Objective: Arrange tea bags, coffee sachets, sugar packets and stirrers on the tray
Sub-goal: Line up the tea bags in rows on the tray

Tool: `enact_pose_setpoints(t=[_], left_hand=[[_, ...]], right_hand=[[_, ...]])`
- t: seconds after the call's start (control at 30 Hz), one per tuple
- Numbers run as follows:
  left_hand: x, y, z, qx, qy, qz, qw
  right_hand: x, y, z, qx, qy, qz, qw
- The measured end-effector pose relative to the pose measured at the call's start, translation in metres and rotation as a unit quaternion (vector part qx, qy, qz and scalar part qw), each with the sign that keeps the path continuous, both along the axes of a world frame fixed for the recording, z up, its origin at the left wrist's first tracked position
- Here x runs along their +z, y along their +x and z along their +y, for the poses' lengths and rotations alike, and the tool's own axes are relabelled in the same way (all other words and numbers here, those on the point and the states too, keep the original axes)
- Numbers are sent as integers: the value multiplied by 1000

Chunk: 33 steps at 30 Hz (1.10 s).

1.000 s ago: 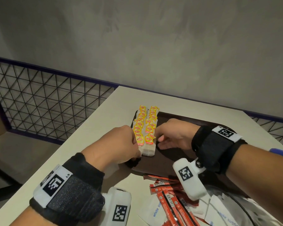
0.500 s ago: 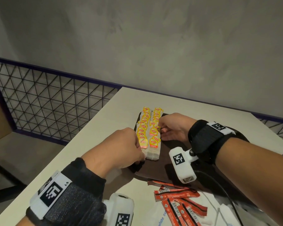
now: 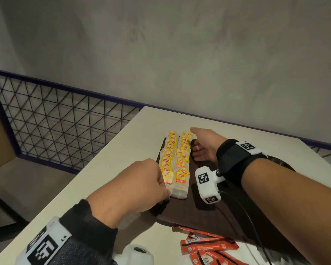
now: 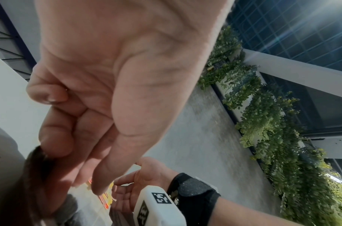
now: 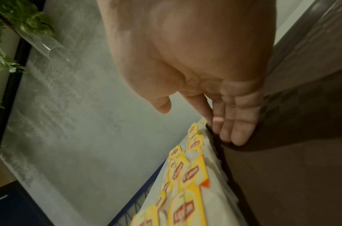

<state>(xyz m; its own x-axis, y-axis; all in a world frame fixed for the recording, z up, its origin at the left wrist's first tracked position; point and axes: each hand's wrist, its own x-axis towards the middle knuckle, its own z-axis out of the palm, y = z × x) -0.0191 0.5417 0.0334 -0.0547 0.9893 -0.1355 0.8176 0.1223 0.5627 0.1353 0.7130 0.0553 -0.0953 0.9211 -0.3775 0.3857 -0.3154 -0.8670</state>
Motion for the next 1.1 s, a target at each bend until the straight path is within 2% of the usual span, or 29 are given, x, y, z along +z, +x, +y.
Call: enact_pose_setpoints(t=[0.7, 0.97, 1.1], left_hand=[[0, -1, 1, -6, 0, 4, 1000], [0, 0, 1, -6, 3, 9, 1000], [3, 0, 0, -8, 7, 14, 1000]], right_hand=[[4, -7, 12, 7, 14, 0, 1000], [3, 5, -2, 5, -91, 15, 996], [4, 6, -19, 31, -100, 4, 994]])
